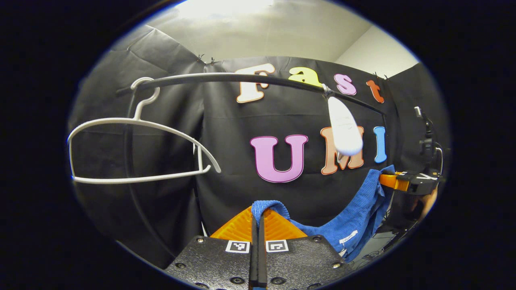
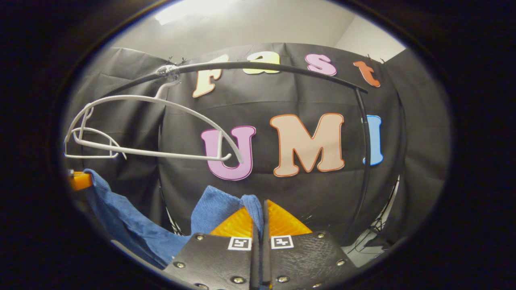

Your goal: Grasp the clothes on the hanger with both hands and then place them into the laundry hamper below.

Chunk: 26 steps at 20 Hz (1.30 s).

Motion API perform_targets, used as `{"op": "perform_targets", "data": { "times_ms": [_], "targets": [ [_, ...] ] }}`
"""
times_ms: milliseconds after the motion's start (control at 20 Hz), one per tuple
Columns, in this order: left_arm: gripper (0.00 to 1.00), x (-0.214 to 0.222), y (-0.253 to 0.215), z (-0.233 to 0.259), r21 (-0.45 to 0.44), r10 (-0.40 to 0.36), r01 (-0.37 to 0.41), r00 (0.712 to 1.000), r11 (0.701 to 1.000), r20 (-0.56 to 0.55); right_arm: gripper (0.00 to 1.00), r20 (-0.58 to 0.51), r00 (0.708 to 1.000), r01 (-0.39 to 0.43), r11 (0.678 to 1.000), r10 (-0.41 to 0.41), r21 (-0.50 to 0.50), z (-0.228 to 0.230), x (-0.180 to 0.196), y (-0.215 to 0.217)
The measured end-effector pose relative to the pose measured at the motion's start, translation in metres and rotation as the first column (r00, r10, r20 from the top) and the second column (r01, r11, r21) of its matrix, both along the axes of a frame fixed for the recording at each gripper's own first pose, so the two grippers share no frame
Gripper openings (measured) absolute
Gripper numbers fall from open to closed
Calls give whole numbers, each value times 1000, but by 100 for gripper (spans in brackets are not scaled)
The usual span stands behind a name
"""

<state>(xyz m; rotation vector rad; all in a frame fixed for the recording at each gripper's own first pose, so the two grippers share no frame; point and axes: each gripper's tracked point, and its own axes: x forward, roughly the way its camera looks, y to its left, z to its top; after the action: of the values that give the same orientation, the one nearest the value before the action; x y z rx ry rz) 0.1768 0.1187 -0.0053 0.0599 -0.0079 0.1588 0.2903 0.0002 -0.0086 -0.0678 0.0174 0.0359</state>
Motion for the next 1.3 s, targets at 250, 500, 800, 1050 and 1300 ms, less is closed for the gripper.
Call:
{"op": "perform_targets", "data": {
  "times_ms": [250, 500, 800, 1050, 1300],
  "targets": [
    [0, 8, -22, -9, -24, -27, 27, 1000, 999, -5, 4, -12, 1000, -1, 1000, 1, 27, -7, -25, 7],
    [2, 13, -44, -8, -42, -40, 41, 999, 998, 22, 0, -1, 999, -46, 999, 46, 19, -3, -41, 36],
    [0, 25, -70, -2, -46, -64, 67, 997, 997, 50, 3, 12, 992, -122, 992, 122, 17, 2, -51, 80],
    [1, 38, -105, 2, -52, -107, 110, 993, 993, 57, 4, 26, 990, -139, 990, 138, 27, 7, -51, 90],
    [0, 46, -139, 13, -47, -164, 169, 983, 985, 84, 3, 17, 991, -134, 987, 133, 87, 8, -50, 73]
  ]
}}
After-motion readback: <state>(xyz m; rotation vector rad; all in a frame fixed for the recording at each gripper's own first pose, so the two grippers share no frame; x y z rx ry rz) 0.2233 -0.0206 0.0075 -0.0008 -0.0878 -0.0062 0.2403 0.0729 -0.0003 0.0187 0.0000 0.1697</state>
